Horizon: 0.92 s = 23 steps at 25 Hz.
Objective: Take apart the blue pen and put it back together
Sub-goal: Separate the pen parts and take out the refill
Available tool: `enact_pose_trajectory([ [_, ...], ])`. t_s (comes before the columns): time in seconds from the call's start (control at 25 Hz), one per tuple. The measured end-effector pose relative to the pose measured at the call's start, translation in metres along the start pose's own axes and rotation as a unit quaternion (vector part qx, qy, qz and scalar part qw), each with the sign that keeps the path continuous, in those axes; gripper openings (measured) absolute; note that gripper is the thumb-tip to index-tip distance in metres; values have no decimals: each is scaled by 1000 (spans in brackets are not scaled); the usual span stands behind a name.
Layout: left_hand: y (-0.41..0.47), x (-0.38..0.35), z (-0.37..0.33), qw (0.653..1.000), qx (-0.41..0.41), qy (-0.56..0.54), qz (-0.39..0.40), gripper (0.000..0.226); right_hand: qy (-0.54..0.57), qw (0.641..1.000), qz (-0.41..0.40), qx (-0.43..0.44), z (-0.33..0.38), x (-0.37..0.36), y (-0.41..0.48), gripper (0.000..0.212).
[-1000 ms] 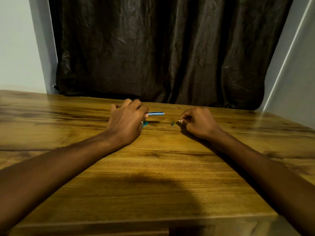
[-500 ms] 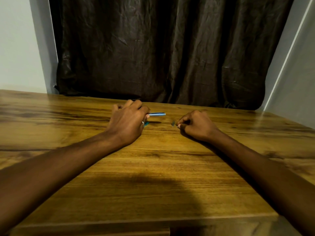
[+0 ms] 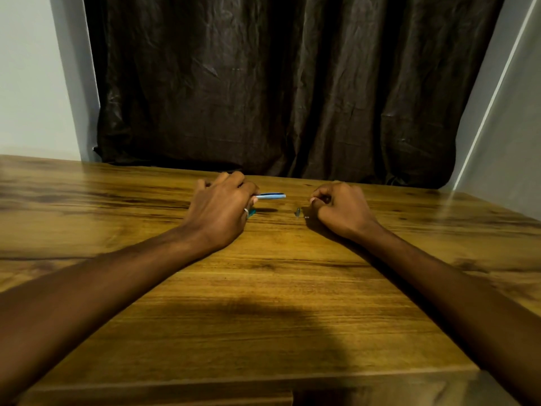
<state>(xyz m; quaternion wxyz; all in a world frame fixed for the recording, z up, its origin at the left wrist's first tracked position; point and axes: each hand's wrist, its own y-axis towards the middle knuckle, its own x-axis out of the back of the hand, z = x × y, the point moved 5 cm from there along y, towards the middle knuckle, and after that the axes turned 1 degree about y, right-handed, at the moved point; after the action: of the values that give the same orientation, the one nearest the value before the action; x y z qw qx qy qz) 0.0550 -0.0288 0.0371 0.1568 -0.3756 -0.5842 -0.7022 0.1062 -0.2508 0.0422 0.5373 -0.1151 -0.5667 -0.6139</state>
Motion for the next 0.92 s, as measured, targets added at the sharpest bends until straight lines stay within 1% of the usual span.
enact_pose_trajectory([
  [0.12,1,2,0,1000,-12,-10,0,28,-14,1000,-12,24,4,0,1,14],
  [0.2,3,8,3,999,-7,-35,-29,28,-28,999,-22,35,7,0,1,16],
  [0.32,7,16,14,991,21,-101,-84,26,-43,998,-24,42,10,0,1,19],
  [0.4,10,17,20,986,26,-136,-89,22,-46,997,-25,51,13,1,1,19],
  [0.56,10,8,28,982,46,-179,-42,19,-54,996,-25,65,21,0,-1,20],
  [0.72,9,-1,28,984,69,-167,9,33,-72,995,-18,69,24,-4,-2,20],
  [0.8,8,-4,28,985,69,-156,28,29,-70,995,-15,71,24,-4,-2,20],
  [0.88,7,-4,29,988,66,-127,52,20,-69,995,-16,71,23,-4,-3,20],
  [0.92,7,-4,30,990,66,-106,65,23,-70,995,-18,72,23,-4,-4,20],
])
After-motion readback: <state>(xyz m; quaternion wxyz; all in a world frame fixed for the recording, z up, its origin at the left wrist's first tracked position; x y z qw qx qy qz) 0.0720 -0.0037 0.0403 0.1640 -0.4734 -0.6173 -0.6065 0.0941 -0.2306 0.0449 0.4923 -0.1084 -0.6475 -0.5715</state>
